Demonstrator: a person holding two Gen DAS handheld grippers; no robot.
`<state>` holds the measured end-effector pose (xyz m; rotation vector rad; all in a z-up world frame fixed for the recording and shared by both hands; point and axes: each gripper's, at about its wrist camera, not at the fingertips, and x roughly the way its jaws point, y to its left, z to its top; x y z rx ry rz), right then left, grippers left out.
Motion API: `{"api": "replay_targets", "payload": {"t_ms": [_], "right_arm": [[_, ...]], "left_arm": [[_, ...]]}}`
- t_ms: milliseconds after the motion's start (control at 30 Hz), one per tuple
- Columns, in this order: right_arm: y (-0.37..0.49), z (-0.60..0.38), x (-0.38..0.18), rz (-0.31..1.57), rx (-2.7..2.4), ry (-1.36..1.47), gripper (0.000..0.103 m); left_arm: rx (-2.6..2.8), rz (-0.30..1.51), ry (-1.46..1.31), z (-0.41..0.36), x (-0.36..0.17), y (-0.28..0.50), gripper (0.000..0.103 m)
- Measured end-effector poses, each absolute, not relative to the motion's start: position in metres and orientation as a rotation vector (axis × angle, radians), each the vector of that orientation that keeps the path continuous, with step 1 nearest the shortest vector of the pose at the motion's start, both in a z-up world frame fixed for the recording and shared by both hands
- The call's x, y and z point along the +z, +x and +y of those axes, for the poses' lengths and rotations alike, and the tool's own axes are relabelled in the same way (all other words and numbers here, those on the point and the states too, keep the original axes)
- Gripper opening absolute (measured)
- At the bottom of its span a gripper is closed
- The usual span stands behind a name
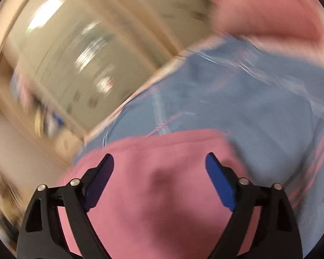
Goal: Fold large clothes
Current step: 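Lay the flipped jacket down and smooth its pink back with both grippers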
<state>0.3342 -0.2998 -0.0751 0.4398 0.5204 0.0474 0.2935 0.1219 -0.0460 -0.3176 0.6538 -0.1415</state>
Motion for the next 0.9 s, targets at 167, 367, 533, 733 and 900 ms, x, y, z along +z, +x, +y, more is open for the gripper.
{"api": "replay_targets", "payload": {"t_ms": [167, 367, 533, 733, 900], "right_arm": [[0.364, -0.212, -0.09, 0.689, 0.051, 0.085, 0.083], [0.371, -0.362, -0.141, 0.852, -0.396, 0.262, 0.089], [0.298, -0.356, -0.107, 0.659, -0.345, 0.29, 0.082], [0.271, -0.262, -0.131, 0.74, -0.155, 0.126, 0.085], [0.212, -0.237, -0.111, 0.68, -0.18, 0.071, 0.085]], "left_arm": [[-0.216, 0.812, -0.055, 0.013, -0.088, 0.32, 0.056], [0.111, 0.878, -0.183, 0.124, -0.125, 0.346, 0.058], [0.11, 0.674, -0.154, 0.132, -0.081, 0.272, 0.096], [0.0, 0.824, -0.07, 0.067, -0.122, 0.26, 0.087], [-0.001, 0.737, -0.019, 0.047, -0.104, 0.207, 0.084]]}}
